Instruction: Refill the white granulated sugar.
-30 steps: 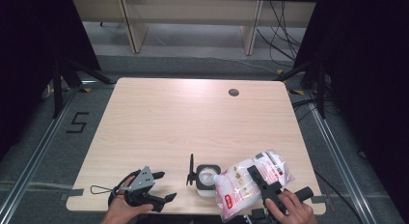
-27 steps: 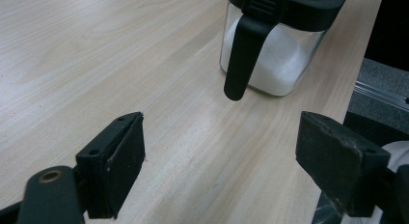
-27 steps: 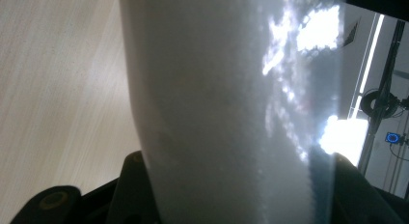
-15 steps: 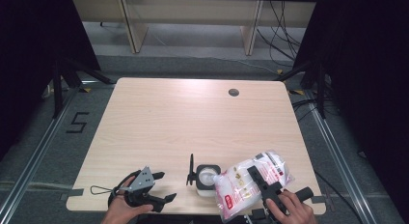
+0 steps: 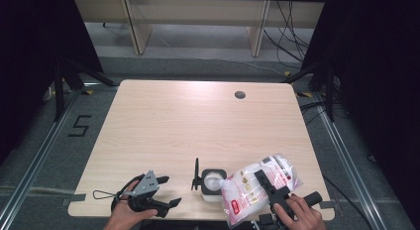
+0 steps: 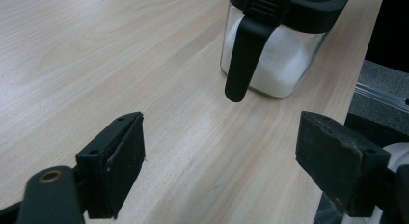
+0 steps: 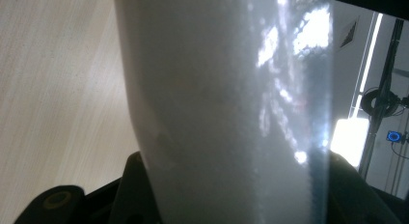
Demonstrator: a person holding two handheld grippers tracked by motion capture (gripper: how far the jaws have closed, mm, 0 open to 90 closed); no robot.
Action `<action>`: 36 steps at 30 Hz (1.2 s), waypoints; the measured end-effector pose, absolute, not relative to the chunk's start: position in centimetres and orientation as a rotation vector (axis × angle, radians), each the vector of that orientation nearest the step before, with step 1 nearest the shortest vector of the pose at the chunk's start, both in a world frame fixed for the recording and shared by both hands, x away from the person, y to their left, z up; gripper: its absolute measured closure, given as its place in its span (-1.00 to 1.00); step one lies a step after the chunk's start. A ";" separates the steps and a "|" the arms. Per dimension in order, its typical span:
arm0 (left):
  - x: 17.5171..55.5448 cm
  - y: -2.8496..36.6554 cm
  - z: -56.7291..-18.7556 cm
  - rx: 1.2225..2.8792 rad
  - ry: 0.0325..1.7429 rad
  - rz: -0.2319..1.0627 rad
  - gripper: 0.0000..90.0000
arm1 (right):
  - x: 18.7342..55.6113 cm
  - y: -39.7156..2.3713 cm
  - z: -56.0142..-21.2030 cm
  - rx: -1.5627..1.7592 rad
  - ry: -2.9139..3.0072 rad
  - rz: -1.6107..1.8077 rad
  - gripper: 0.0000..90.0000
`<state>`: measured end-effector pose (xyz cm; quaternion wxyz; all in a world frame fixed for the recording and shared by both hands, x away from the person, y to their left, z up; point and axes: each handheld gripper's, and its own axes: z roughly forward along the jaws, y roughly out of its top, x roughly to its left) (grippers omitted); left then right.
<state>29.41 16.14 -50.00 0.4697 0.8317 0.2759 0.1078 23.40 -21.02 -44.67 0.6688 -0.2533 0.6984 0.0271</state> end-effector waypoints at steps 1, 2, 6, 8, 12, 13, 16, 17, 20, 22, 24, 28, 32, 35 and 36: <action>29.4 16.1 -50.0 2.036 0.679 0.259 -0.62 | 23.4 -21.0 -44.7 -0.570 1.576 0.060 0.30; 29.4 16.1 -49.9 2.035 0.679 0.272 -0.62 | 23.4 -21.0 -44.7 -0.570 1.576 0.061 0.30; 29.3 16.2 -50.0 2.033 0.684 0.260 -0.62 | 23.4 -21.1 -44.7 -0.563 1.577 0.062 0.30; 29.5 16.2 -49.9 2.025 0.658 0.271 -0.62 | 23.3 -21.1 -44.7 -0.552 1.587 0.060 0.30; 29.5 16.3 -49.9 2.047 0.647 0.278 -0.62 | 23.4 -21.0 -44.6 -0.568 1.573 0.061 0.31; 29.5 16.2 -49.9 2.043 0.652 0.282 -0.62 | 23.4 -21.1 -44.6 -0.568 1.572 0.063 0.31; 29.5 16.1 -50.0 2.022 0.667 0.270 -0.62 | 23.4 -21.2 -44.8 -0.544 1.595 0.068 0.31; 29.3 16.1 -50.0 2.030 0.688 0.266 -0.62 | 23.4 -21.2 -44.8 -0.537 1.598 0.061 0.31; 29.5 16.1 -49.9 2.026 0.660 0.270 -0.62 | 23.3 -21.2 -44.7 -0.536 1.596 0.060 0.31; 29.5 16.2 -49.9 2.029 0.656 0.274 -0.62 | 23.4 -21.2 -44.6 -0.552 1.583 0.064 0.31; 29.5 16.3 -49.9 2.046 0.651 0.282 -0.62 | 23.5 -21.2 -44.6 -0.557 1.579 0.074 0.31; 29.5 16.1 -49.9 2.029 0.655 0.274 -0.62 | 23.4 -21.3 -44.6 -0.548 1.587 0.073 0.31; 29.5 16.2 -49.9 2.032 0.657 0.274 -0.62 | 23.4 -21.3 -44.7 -0.540 1.596 0.071 0.31; 29.6 16.2 -49.9 2.044 0.647 0.286 -0.62 | 23.5 -21.3 -44.6 -0.558 1.580 0.071 0.31; 29.5 16.2 -50.0 2.038 0.667 0.280 -0.62 | 23.5 -21.3 -44.6 -0.560 1.579 0.072 0.31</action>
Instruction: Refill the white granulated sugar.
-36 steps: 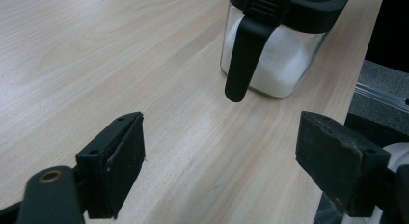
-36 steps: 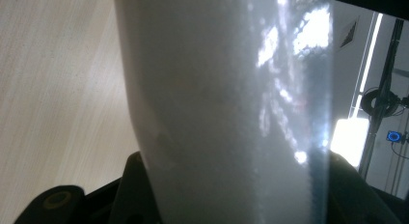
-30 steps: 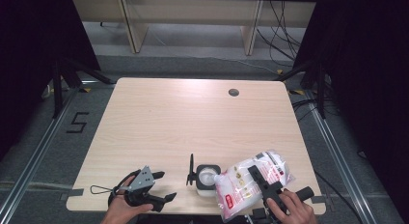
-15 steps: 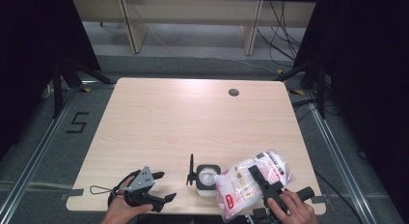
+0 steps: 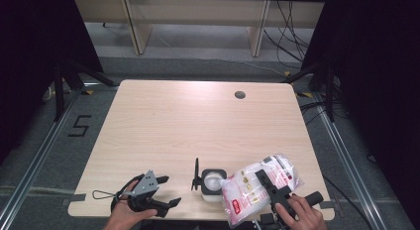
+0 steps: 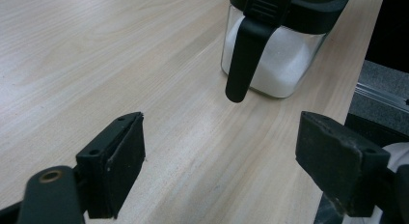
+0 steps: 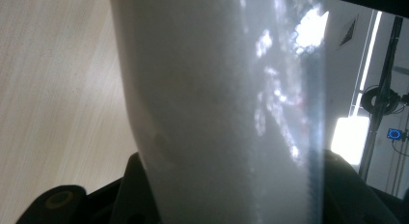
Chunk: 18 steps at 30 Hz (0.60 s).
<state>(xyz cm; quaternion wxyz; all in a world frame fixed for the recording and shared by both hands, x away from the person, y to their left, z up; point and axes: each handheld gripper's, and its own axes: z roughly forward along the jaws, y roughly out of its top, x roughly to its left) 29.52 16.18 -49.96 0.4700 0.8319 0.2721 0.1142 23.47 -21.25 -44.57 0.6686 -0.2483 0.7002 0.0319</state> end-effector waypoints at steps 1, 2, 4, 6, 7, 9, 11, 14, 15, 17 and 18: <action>29.6 16.1 -50.0 2.030 0.655 0.275 -0.62 | 23.4 -21.3 -44.6 -0.559 1.580 0.071 0.31; 29.5 16.2 -49.9 2.048 0.671 0.277 -0.62 | 23.4 -21.4 -44.9 -0.529 1.595 0.094 0.31; 29.4 16.0 -50.0 2.013 0.683 0.259 -0.61 | 23.4 -21.3 -44.6 -0.562 1.580 0.069 0.31; 29.6 16.2 -49.9 2.047 0.666 0.279 -0.62 | 23.5 -21.2 -44.7 -0.562 1.581 0.070 0.31; 29.6 16.1 -49.9 2.038 0.671 0.260 -0.62 | 23.5 -21.2 -44.6 -0.561 1.582 0.070 0.31; 29.5 16.1 -50.0 2.033 0.674 0.255 -0.61 | 23.5 -21.2 -44.6 -0.560 1.581 0.072 0.32; 29.5 16.1 -49.9 2.041 0.675 0.254 -0.62 | 23.5 -21.2 -44.7 -0.561 1.582 0.074 0.32; 29.5 16.1 -49.9 2.030 0.673 0.271 -0.62 | 23.5 -21.2 -44.6 -0.562 1.583 0.072 0.32; 29.5 16.1 -49.9 2.039 0.670 0.275 -0.62 | 23.5 -21.2 -44.6 -0.563 1.581 0.073 0.32; 29.4 16.0 -50.0 2.008 0.682 0.258 -0.62 | 23.5 -21.2 -44.6 -0.562 1.582 0.073 0.32; 29.5 16.1 -49.9 2.027 0.660 0.272 -0.62 | 23.5 -21.2 -44.6 -0.562 1.582 0.072 0.32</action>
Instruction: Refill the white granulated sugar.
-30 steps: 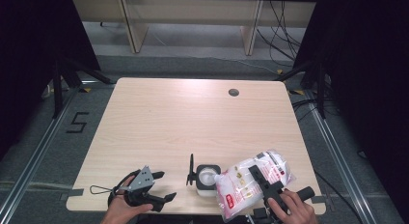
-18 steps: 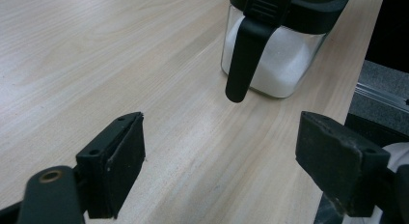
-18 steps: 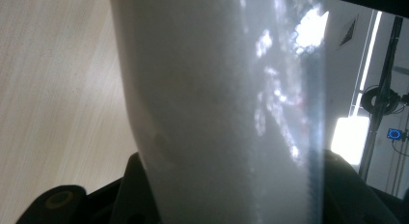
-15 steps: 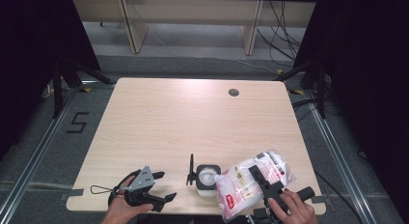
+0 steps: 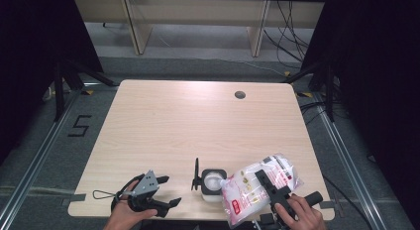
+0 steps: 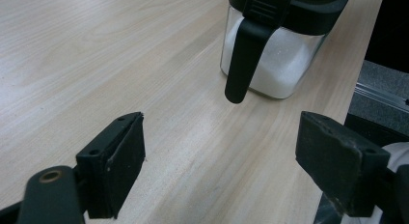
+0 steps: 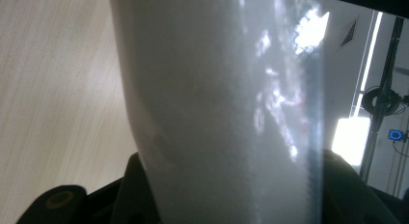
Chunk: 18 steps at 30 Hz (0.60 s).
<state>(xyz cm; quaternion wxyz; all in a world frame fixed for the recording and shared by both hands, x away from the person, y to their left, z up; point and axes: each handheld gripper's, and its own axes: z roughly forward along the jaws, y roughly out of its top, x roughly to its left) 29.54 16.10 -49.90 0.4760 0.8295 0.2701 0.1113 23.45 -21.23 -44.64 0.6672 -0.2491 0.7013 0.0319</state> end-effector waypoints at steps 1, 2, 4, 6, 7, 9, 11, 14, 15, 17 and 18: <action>29.4 16.0 -49.9 2.019 0.679 0.261 -0.61 | 23.4 -21.2 -44.6 -0.561 1.583 0.073 0.32; 29.4 16.0 -49.9 2.023 0.673 0.266 -0.62 | 23.5 -21.2 -44.6 -0.562 1.584 0.074 0.32; 29.4 16.0 -49.9 2.022 0.680 0.264 -0.61 | 23.5 -21.2 -44.6 -0.560 1.586 0.079 0.32; 29.5 16.0 -49.9 2.031 0.673 0.266 -0.62 | 23.5 -21.2 -44.7 -0.552 1.588 0.089 0.33; 29.5 16.1 -49.9 2.043 0.669 0.273 -0.62 | 23.5 -21.2 -44.7 -0.551 1.593 0.097 0.33; 29.4 16.0 -49.9 2.040 0.681 0.269 -0.62 | 23.5 -21.3 -44.7 -0.549 1.596 0.105 0.34; 29.5 16.1 -49.9 2.046 0.670 0.264 -0.62 | 23.5 -21.4 -44.7 -0.549 1.604 0.097 0.34; 29.5 16.1 -49.9 2.034 0.664 0.271 -0.62 | 23.7 -21.4 -44.8 -0.550 1.603 0.104 0.35; 29.4 16.0 -49.9 2.015 0.688 0.266 -0.61 | 23.7 -21.4 -44.8 -0.546 1.601 0.101 0.35; 29.4 16.0 -49.9 2.012 0.682 0.267 -0.61 | 23.6 -21.4 -44.8 -0.547 1.598 0.094 0.35; 29.4 16.0 -49.9 2.013 0.680 0.268 -0.62 | 23.6 -21.4 -44.7 -0.557 1.597 0.087 0.35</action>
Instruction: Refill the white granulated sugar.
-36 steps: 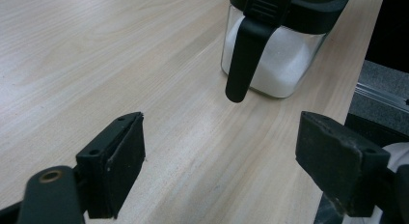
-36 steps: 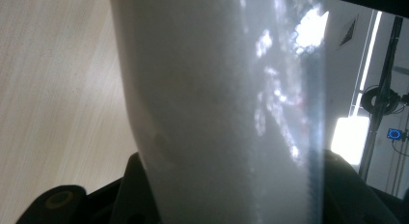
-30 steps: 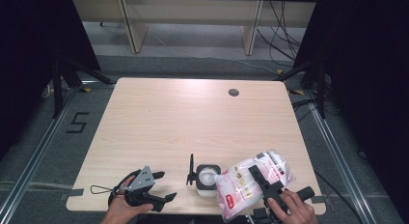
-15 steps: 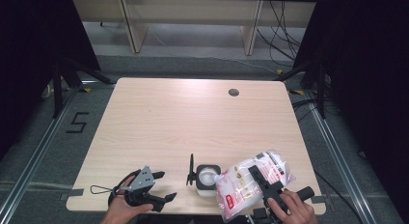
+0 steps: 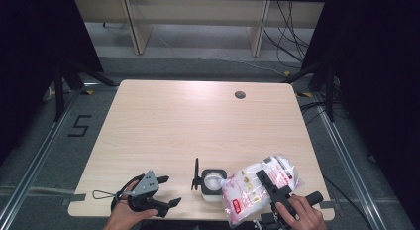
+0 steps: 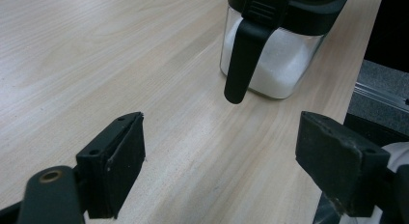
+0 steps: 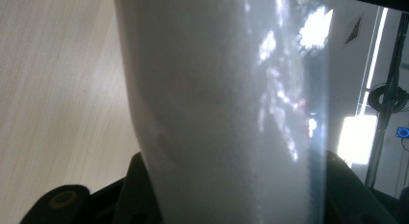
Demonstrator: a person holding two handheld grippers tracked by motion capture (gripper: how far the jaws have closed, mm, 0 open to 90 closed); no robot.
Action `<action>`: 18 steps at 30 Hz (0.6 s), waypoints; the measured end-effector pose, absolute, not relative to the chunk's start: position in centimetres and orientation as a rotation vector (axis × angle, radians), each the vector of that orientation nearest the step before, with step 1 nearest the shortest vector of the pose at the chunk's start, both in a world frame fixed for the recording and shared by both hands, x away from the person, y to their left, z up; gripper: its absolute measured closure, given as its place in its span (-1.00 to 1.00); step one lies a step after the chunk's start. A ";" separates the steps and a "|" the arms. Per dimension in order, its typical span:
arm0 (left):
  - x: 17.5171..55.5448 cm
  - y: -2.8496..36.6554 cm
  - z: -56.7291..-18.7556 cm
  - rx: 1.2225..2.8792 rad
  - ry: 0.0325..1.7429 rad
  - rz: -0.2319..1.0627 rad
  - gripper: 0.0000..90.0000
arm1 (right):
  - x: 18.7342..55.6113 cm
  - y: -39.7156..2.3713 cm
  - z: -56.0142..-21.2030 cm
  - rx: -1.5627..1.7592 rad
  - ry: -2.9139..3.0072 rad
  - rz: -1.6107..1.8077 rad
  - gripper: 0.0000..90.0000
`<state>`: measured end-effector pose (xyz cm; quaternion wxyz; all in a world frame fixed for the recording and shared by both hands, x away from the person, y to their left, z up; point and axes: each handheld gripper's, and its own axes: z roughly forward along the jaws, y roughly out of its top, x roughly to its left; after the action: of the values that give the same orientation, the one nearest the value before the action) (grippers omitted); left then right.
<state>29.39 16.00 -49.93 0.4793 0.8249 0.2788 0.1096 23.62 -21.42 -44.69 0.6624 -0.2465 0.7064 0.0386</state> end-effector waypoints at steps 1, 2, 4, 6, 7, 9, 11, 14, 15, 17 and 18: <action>29.4 16.0 -49.9 2.012 0.679 0.266 -0.61 | 23.6 -21.4 -44.7 -0.550 1.599 0.081 0.35; 29.4 16.0 -49.9 2.010 0.681 0.266 -0.61 | 23.5 -21.4 -44.7 -0.537 1.609 0.065 0.35; 29.4 16.0 -49.9 2.017 0.683 0.261 -0.62 | 23.5 -21.2 -44.6 -0.563 1.590 0.071 0.35; 29.5 16.0 -49.9 2.030 0.663 0.271 -0.61 | 23.5 -21.2 -44.7 -0.562 1.591 0.077 0.35; 29.4 15.9 -50.0 2.010 0.681 0.260 -0.61 | 23.5 -21.2 -44.8 -0.545 1.601 0.077 0.35; 29.4 15.9 -49.9 2.013 0.687 0.257 -0.61 | 23.4 -21.1 -44.8 -0.544 1.609 0.060 0.35; 29.4 16.0 -49.9 2.029 0.672 0.266 -0.61 | 23.3 -21.0 -44.6 -0.569 1.583 0.058 0.35; 29.4 15.9 -50.0 2.011 0.681 0.261 -0.61 | 23.3 -21.0 -44.7 -0.561 1.582 0.058 0.35; 29.4 15.9 -50.0 2.010 0.680 0.261 -0.61 | 23.3 -21.0 -44.7 -0.561 1.582 0.055 0.35; 29.4 15.9 -50.0 2.013 0.679 0.260 -0.61 | 23.3 -21.0 -44.7 -0.562 1.582 0.054 0.35; 29.4 15.9 -50.0 2.003 0.685 0.257 -0.61 | 23.3 -21.0 -44.7 -0.559 1.583 0.058 0.35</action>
<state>29.39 15.88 -50.01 0.4833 0.8223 0.2812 0.1057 23.30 -20.98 -44.72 0.6676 -0.2476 0.7017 0.0255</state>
